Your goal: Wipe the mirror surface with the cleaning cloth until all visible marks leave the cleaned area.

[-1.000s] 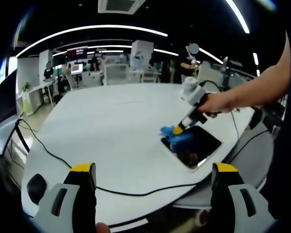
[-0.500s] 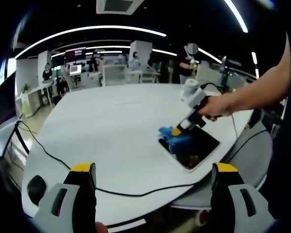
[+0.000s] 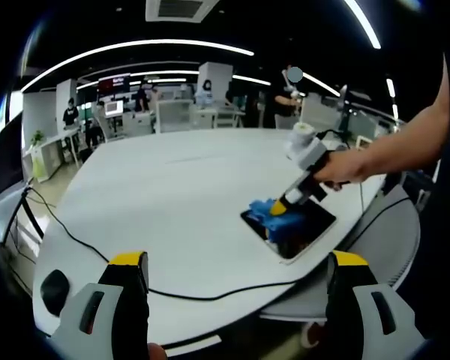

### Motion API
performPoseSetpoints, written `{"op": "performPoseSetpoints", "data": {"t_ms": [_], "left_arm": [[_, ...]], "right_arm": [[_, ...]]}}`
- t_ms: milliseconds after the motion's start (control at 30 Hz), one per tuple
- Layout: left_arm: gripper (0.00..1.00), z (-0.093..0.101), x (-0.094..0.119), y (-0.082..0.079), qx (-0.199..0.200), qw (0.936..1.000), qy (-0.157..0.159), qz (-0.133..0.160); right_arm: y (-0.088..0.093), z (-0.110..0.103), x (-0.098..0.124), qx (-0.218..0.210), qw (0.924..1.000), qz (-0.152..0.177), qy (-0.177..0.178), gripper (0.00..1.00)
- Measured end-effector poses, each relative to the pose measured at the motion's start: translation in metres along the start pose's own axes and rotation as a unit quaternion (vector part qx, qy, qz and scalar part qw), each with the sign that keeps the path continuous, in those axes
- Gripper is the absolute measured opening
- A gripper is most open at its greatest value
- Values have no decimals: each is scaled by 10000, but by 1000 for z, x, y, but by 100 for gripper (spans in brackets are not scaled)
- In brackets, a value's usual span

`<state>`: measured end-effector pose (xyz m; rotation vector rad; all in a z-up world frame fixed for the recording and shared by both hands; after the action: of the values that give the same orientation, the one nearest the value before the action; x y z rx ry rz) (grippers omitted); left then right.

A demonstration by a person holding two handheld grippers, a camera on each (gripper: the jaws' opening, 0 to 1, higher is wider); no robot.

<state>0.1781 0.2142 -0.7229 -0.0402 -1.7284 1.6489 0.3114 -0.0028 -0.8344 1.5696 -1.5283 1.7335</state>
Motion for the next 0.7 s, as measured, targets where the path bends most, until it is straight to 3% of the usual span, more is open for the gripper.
{"op": "performPoseSetpoints", "data": {"t_ms": [700], "left_arm": [[100, 10, -4, 0, -73, 9999, 134, 4]], "right_arm": [[55, -25, 24, -155, 9995, -130, -252, 1]]}}
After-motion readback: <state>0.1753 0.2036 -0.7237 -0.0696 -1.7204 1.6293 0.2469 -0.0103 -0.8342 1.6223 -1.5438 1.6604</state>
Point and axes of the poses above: the point that each gripper's makers call its tool centre point, and the gripper's own axes: x roughly backward along the fingers, z roughly to its right, y roughly out of its underside, the point moved 4 cm from there along x, roughly backward along the fingers, and after that the axes turned 1 degree about -x, right-handed, at the moved point
